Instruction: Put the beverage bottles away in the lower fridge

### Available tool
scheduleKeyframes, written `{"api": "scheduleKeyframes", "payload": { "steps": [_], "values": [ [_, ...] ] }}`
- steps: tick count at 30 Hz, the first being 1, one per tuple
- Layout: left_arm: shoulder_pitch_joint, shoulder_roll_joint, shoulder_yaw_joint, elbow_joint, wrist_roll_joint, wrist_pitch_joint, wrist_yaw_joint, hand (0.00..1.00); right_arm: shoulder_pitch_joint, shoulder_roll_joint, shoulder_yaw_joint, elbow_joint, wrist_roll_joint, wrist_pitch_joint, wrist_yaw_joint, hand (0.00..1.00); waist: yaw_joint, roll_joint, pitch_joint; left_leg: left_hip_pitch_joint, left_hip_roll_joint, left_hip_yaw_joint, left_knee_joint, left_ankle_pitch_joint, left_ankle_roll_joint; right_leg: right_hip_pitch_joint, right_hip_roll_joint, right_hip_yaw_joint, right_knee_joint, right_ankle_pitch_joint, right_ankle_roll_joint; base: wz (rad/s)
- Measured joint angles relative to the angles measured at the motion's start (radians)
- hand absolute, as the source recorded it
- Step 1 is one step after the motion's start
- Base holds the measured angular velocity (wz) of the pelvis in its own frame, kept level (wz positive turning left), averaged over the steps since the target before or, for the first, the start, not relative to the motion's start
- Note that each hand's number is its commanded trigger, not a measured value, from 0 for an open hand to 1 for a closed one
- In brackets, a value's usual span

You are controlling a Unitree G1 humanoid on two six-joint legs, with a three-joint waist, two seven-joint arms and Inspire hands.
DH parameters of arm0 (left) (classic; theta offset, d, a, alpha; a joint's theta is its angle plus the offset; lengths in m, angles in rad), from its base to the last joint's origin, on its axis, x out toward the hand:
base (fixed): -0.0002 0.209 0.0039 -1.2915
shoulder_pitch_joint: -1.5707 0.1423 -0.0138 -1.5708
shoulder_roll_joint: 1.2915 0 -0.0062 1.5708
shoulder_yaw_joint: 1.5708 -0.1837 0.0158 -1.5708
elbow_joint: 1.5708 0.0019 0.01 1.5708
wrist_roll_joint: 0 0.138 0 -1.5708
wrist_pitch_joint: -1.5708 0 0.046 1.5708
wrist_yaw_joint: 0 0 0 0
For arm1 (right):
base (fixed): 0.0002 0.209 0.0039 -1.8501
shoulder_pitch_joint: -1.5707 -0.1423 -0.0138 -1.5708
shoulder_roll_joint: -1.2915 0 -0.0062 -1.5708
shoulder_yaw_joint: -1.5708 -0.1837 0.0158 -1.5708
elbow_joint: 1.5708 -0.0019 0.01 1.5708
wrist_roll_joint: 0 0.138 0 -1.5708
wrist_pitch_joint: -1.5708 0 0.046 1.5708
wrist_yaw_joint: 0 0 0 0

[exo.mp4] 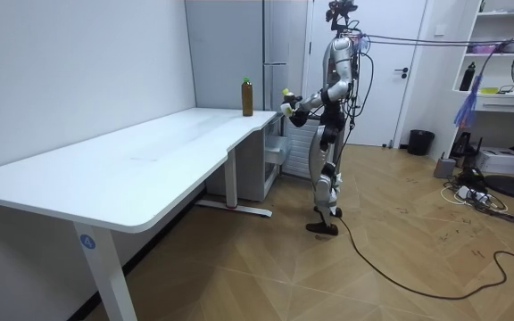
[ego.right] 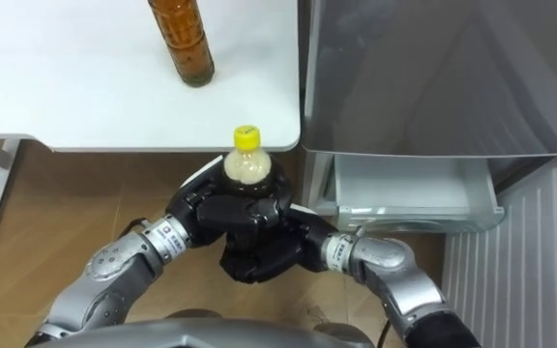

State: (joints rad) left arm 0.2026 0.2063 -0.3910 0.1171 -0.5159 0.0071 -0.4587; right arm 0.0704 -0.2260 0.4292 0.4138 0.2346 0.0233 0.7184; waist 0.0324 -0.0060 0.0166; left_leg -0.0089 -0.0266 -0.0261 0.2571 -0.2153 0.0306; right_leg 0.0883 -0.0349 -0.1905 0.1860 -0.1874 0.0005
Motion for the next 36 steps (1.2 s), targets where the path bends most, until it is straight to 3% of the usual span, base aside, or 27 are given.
{"api": "scheduleKeyframes", "payload": {
  "steps": [21, 25, 36],
  "values": [
    [-0.02, 0.003, 0.008, -0.001, 0.039, 0.0, -0.004, 0.0, 0.0, -0.006, 0.018, 0.0, 0.0, 0.021, 0.005, 1.0, 0.0, -0.001, 0.0024, -0.001, 0.0, 0.0, 0.003, 0.0, 0.0, 0.0, 0.0, -0.002, 0.0, 0.0, 0.0, 0.0],
    [-0.05, 0.003, 0.009, -0.002, 0.039, -0.003, -0.004, 0.0, -0.001, -0.006, 0.014, 0.0, 0.005, 0.021, 0.005, 1.0, -0.001, 0.001, 0.0038, 0.001, -0.001, 0.0, 0.001, 0.0, 0.0, 0.001, 0.0, -0.001, 0.0, 0.0, 0.0, 0.0],
    [-0.055, 0.001, 0.042, -0.113, 0.037, -0.004, 0.015, 0.0, 0.001, -0.009, -0.012, 0.001, 0.001, 0.021, 0.036, 1.0, -0.004, 0.006, 0.0077, -0.001, 0.001, 0.008, 0.004, 0.0, 0.0, -0.003, 0.0, 0.001, 0.001, 0.0, 0.0, 0.0]
  ]
}}
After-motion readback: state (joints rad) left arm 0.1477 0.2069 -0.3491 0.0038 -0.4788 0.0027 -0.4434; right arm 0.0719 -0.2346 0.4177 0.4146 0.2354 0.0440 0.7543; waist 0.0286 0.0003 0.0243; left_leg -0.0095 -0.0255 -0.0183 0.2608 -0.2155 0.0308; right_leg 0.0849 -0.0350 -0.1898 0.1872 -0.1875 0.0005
